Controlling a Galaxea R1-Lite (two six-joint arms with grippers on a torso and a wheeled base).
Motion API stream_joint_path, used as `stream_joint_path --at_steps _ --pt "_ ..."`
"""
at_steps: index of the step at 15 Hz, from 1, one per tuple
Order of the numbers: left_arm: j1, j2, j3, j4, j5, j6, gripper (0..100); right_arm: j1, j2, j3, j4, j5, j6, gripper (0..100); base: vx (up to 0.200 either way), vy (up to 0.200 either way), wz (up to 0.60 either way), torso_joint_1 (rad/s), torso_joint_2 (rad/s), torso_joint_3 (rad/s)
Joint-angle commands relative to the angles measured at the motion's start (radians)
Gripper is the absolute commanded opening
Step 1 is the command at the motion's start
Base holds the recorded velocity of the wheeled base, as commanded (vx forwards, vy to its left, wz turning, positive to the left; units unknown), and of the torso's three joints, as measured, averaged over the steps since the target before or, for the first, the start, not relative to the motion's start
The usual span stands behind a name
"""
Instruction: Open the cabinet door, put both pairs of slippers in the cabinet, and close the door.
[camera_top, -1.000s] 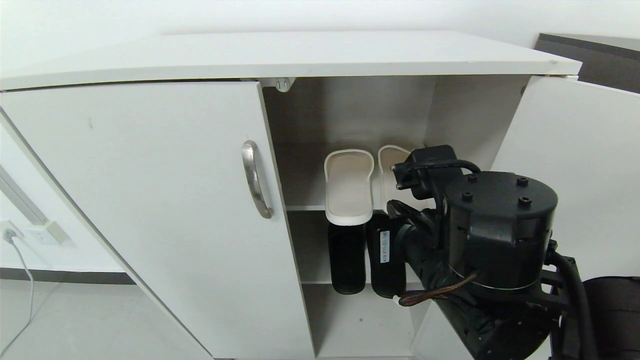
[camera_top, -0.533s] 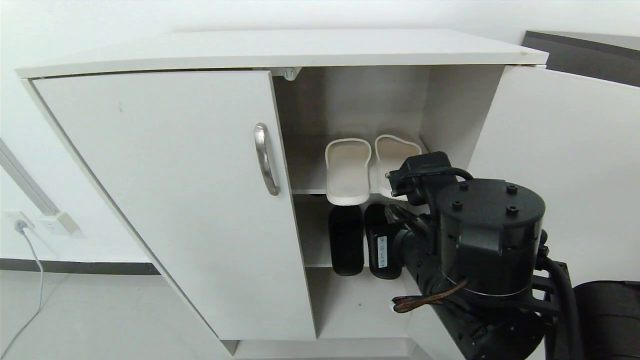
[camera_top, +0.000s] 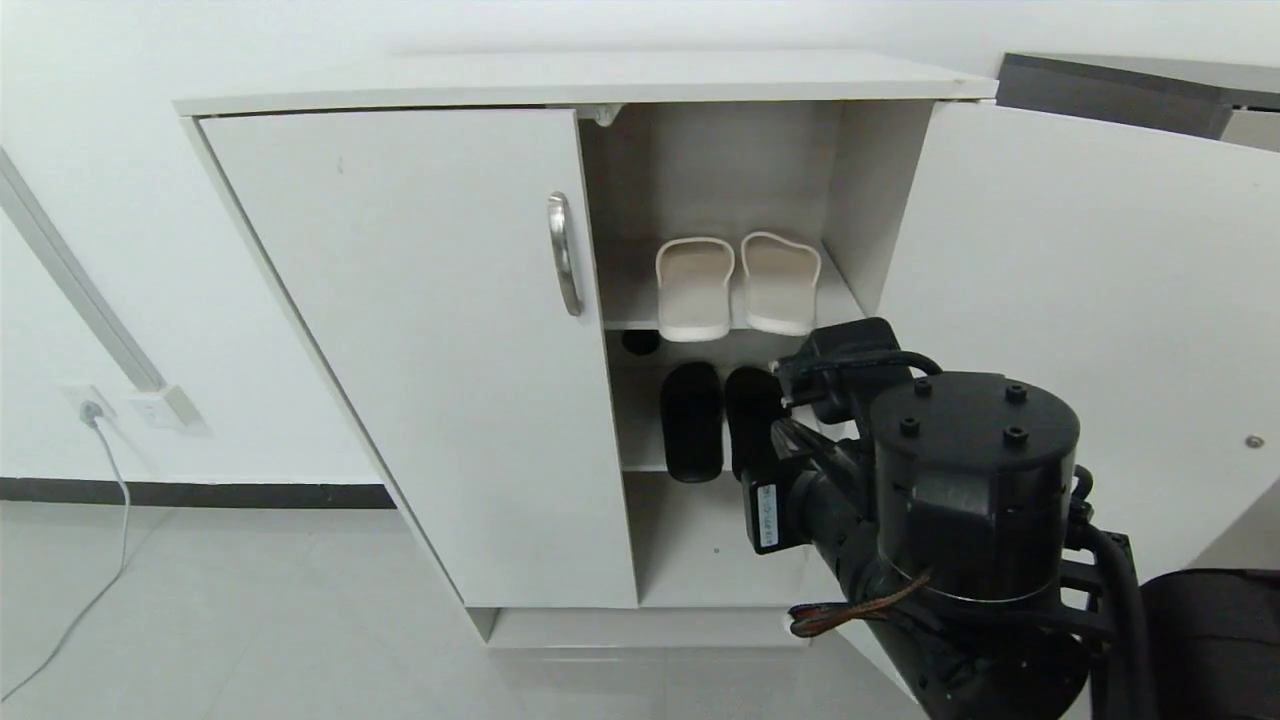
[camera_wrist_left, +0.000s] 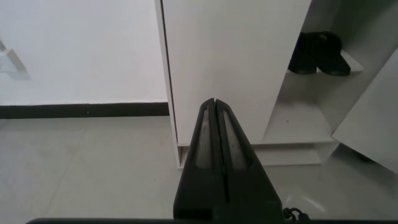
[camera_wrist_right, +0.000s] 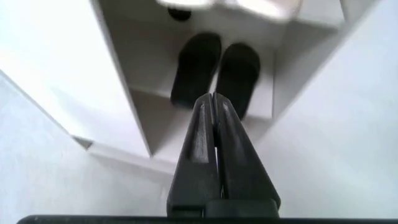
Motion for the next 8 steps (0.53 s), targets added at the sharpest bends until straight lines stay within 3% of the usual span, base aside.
stream_joint_path --at_steps 1,5,8 --pt "0.000 0.000 0.000 0.000 0.000 0.001 0 0.000 0.005 0.003 0.000 0.001 -0.002 0 -0.200 0.000 0.00 -0.002 0.00 0.002" --pt "0.000 0.000 0.000 0.000 0.000 0.001 0 -0.001 0.008 0.011 0.000 0.001 -0.002 0 -0.200 0.000 0.00 0.005 0.00 0.000" --pt "0.000 0.000 0.000 0.000 0.000 0.001 0 -0.001 0.010 0.011 0.000 0.007 -0.002 0 0.000 0.000 0.00 0.000 0.00 0.000"
